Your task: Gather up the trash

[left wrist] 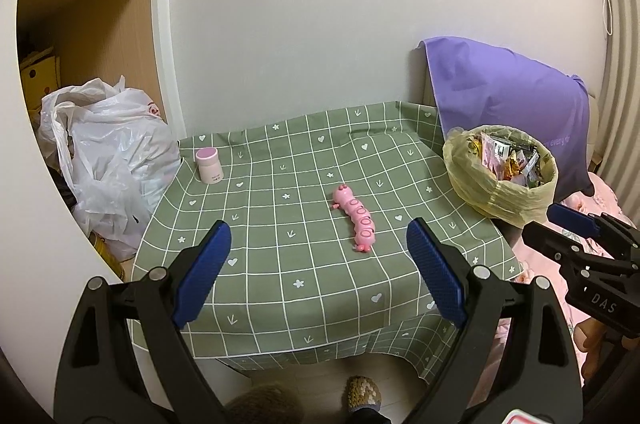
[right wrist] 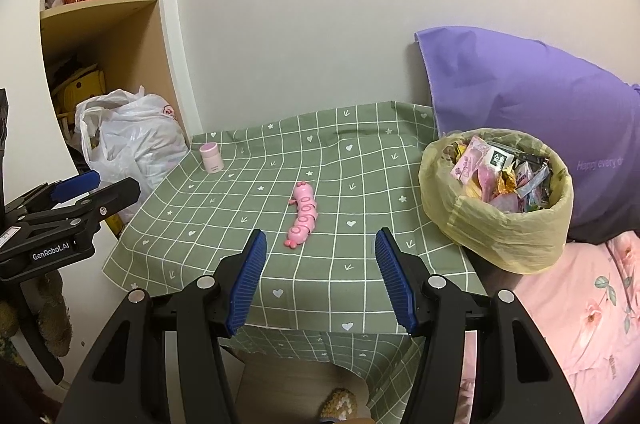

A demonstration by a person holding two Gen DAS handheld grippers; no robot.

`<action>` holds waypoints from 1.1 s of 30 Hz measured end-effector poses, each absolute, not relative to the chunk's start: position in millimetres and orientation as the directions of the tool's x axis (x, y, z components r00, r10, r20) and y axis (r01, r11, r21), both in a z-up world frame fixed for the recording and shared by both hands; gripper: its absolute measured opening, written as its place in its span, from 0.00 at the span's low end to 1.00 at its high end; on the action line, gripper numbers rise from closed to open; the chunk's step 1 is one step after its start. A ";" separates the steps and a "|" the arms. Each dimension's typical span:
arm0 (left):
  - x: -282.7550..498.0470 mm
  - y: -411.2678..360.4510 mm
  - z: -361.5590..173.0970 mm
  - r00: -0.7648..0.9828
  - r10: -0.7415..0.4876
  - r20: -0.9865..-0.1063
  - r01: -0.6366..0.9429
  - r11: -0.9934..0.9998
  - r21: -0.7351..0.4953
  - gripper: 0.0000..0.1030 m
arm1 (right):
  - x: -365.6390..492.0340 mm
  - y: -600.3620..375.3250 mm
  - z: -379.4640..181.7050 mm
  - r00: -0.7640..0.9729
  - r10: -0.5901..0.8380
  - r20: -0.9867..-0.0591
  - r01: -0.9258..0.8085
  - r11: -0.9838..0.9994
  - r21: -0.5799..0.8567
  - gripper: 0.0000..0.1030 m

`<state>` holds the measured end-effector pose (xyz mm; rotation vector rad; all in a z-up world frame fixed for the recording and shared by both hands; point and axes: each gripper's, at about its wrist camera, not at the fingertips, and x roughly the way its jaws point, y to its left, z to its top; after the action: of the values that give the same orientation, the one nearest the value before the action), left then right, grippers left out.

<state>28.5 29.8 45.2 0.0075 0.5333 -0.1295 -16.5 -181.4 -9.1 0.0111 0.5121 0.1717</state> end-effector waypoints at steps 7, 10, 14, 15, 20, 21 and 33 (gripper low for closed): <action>28.2 31.5 45.0 0.854 -0.121 -0.506 0.123 0.992 -0.030 0.83 | -15.6 -181.6 -10.2 0.855 0.166 -0.491 -0.161 0.986 0.054 0.52; 28.5 32.0 45.1 0.853 -0.119 -0.508 0.120 0.992 -0.031 0.83 | -15.0 -181.5 -10.4 0.854 0.167 -0.492 -0.162 0.985 0.053 0.52; 28.5 32.3 45.1 0.853 -0.119 -0.508 0.119 0.992 -0.033 0.83 | -14.6 -180.7 -11.2 0.854 0.167 -0.493 -0.162 0.985 0.052 0.52; 28.4 32.2 45.1 0.853 -0.119 -0.507 0.119 0.992 -0.033 0.83 | -14.5 -181.0 -11.2 0.854 0.166 -0.493 -0.162 0.985 0.052 0.52; 27.3 31.6 45.2 0.855 -0.117 -0.504 0.117 0.993 -0.033 0.83 | -14.3 -181.2 -12.3 0.854 0.166 -0.493 -0.162 0.985 0.053 0.52; 26.7 31.0 45.4 0.855 -0.117 -0.505 0.116 0.993 -0.033 0.83 | -14.1 -181.2 -12.0 0.854 0.167 -0.493 -0.162 0.985 0.052 0.52; 24.7 27.8 46.1 0.856 -0.115 -0.504 0.115 0.993 -0.032 0.83 | -14.9 -184.2 -12.7 0.854 0.166 -0.493 -0.159 0.986 0.056 0.52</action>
<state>24.7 27.8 46.1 -0.0010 0.5294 -0.1209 -14.9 -184.2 -12.7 0.0139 0.5197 0.1709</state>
